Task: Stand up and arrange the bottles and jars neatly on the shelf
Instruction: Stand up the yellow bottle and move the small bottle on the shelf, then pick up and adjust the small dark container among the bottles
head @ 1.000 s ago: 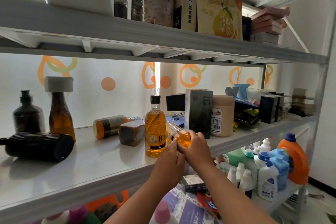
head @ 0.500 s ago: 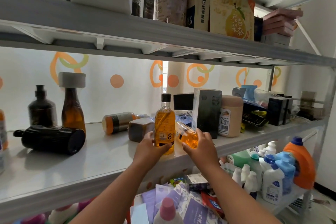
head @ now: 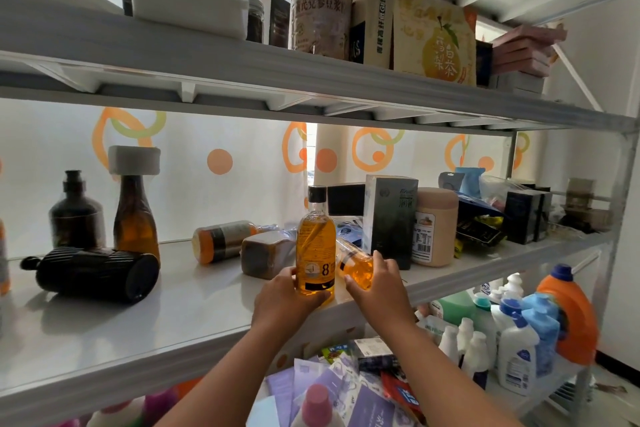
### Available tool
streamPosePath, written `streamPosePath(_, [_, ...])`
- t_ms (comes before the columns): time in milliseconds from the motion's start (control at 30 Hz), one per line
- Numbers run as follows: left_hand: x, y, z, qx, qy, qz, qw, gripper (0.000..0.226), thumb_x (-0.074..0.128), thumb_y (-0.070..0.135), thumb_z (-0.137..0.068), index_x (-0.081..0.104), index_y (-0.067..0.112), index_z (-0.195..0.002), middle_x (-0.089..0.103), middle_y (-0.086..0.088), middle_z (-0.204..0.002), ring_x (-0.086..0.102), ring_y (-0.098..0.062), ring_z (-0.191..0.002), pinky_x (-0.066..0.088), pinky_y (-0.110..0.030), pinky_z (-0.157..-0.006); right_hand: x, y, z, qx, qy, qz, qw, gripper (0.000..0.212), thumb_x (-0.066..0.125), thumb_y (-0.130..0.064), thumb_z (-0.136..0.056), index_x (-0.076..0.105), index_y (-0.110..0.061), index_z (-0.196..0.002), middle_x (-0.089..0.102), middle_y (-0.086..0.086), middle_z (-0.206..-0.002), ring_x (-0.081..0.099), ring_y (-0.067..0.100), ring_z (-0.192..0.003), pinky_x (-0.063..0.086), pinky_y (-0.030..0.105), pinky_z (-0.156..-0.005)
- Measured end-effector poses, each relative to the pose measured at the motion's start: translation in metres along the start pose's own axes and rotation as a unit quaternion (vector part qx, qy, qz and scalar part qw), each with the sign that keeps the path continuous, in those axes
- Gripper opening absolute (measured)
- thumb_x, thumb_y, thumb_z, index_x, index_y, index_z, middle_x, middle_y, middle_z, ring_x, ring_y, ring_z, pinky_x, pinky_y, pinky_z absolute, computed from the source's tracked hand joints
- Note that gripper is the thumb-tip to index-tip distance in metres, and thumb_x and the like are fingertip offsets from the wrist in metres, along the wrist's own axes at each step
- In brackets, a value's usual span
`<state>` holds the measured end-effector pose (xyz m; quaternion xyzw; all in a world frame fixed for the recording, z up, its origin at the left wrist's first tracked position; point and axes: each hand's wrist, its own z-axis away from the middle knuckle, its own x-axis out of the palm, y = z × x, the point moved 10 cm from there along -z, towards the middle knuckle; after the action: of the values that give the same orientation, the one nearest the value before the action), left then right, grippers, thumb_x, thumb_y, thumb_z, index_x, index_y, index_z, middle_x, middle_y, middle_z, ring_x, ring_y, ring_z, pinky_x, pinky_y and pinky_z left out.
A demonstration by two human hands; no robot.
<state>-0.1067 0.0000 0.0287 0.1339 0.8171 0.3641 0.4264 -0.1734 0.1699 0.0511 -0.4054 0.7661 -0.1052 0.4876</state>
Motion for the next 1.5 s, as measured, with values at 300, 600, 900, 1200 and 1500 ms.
streamPosePath(300, [-0.003, 0.008, 0.006, 0.027, -0.012, 0.017, 0.999, 0.056, 0.075, 0.047, -0.070, 0.057, 0.024, -0.118, 0.069, 0.004, -0.112, 0.064, -0.011, -0.095, 0.053, -0.028, -0.081, 0.007, 0.003, 0.002, 0.022, 0.012, -0.002, 1.000, 0.081, 0.048, -0.048, -0.090, 0.004, -0.014, -0.149, 0.023, 0.008, -0.149, 0.038, 0.022, -0.131, 0.044, 0.027, -0.094])
streamPosePath(600, [-0.031, 0.002, 0.010, 0.033, 0.012, 0.096, 0.995, 0.075, 0.066, 0.050, -0.078, 0.037, 0.017, -0.138, 0.051, -0.006, -0.137, 0.051, -0.019, -0.121, 0.042, -0.027, -0.092, -0.004, -0.004, 0.008, 0.027, 0.092, -0.024, 0.995, 0.068, 0.046, -0.041, -0.092, 0.019, -0.010, -0.146, 0.025, 0.015, -0.147, 0.029, 0.027, -0.134, 0.035, 0.032, -0.103])
streamPosePath(900, [-0.097, -0.031, -0.010, 0.005, 0.096, 0.143, 0.985, 0.032, 0.045, 0.033, -0.095, 0.052, 0.014, -0.119, 0.060, -0.007, -0.120, 0.051, -0.012, -0.096, 0.039, -0.023, -0.079, 0.014, -0.143, 0.061, -0.285, 0.150, -0.121, 0.939, 0.020, 0.051, -0.019, -0.084, 0.047, -0.023, -0.102, 0.057, 0.004, -0.098, 0.045, 0.002, -0.090, 0.035, 0.000, -0.077])
streamPosePath(1200, [-0.094, -0.047, -0.027, -0.011, -0.019, 0.291, 0.956, 0.016, 0.031, 0.033, -0.100, 0.041, 0.034, -0.113, 0.048, 0.019, -0.105, 0.045, -0.002, -0.100, 0.037, -0.015, -0.083, 0.105, -0.161, 0.009, -0.121, 0.001, -0.092, 0.988, 0.056, 0.061, -0.025, -0.082, 0.037, -0.026, -0.133, 0.034, 0.004, -0.142, 0.034, 0.022, -0.131, 0.041, 0.033, -0.105])
streamPosePath(1500, [-0.075, -0.046, -0.032, -0.004, -0.077, 0.345, 0.936, 0.024, 0.037, 0.023, -0.100, 0.051, 0.039, -0.090, 0.053, 0.024, -0.099, 0.051, 0.005, -0.099, 0.036, -0.019, -0.096, 0.140, -0.138, -0.002, -0.032, -0.097, -0.049, 0.994, 0.082, 0.056, -0.035, -0.090, -0.002, -0.030, -0.148, -0.015, 0.001, -0.156, -0.006, 0.031, -0.144, 0.018, 0.042, -0.115])
